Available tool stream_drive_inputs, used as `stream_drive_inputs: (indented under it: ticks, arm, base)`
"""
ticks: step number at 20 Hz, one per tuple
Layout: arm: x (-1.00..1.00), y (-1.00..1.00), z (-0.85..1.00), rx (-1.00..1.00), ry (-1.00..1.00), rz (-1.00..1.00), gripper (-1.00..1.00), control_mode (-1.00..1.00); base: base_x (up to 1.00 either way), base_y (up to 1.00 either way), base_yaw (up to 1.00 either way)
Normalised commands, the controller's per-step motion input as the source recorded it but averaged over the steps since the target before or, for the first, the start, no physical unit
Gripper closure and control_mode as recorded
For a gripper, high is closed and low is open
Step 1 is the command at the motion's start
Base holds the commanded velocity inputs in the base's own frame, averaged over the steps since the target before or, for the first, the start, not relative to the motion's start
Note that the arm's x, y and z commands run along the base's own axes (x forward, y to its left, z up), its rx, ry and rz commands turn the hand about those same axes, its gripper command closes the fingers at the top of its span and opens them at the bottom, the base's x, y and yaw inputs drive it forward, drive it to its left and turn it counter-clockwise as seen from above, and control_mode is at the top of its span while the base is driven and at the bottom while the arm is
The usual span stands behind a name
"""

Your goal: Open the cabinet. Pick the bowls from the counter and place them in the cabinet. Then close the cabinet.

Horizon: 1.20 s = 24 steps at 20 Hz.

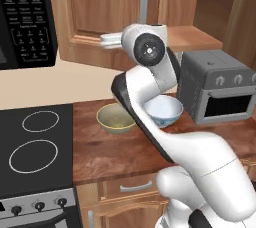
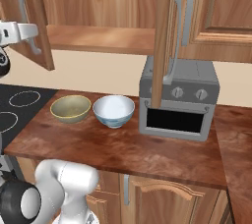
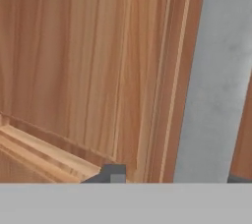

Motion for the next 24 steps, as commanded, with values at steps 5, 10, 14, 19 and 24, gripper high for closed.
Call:
stream_drive_inputs:
  ticks: [5, 10, 14, 19, 24]
  arm:
    - [-0.46, 1.0, 0.0, 0.0, 0.07, -0.14, 1.0, -1.0]
    - [-0.53, 1.0, -0.17, 0.01, 0.0, -0.06, 1.0, -1.0]
    - [-0.52, 0.94, -0.3, 0.07, 0.0, 0.0, 1.0, -1.0]
    - [-0.21, 0.84, -0.27, 0.1, 0.0, 0.0, -1.0, -1.0]
    - [-0.28, 0.07, 0.02, 0.01, -0.01, 0.01, -1.0, -1.0]
  base:
    - [0.0, 0.0, 0.0]
    - [0.0, 0.0, 0.0]
    - [0.0, 0.0, 0.0]
    - [0.0, 0.0, 0.0]
    - [0.0, 0.0, 0.0]
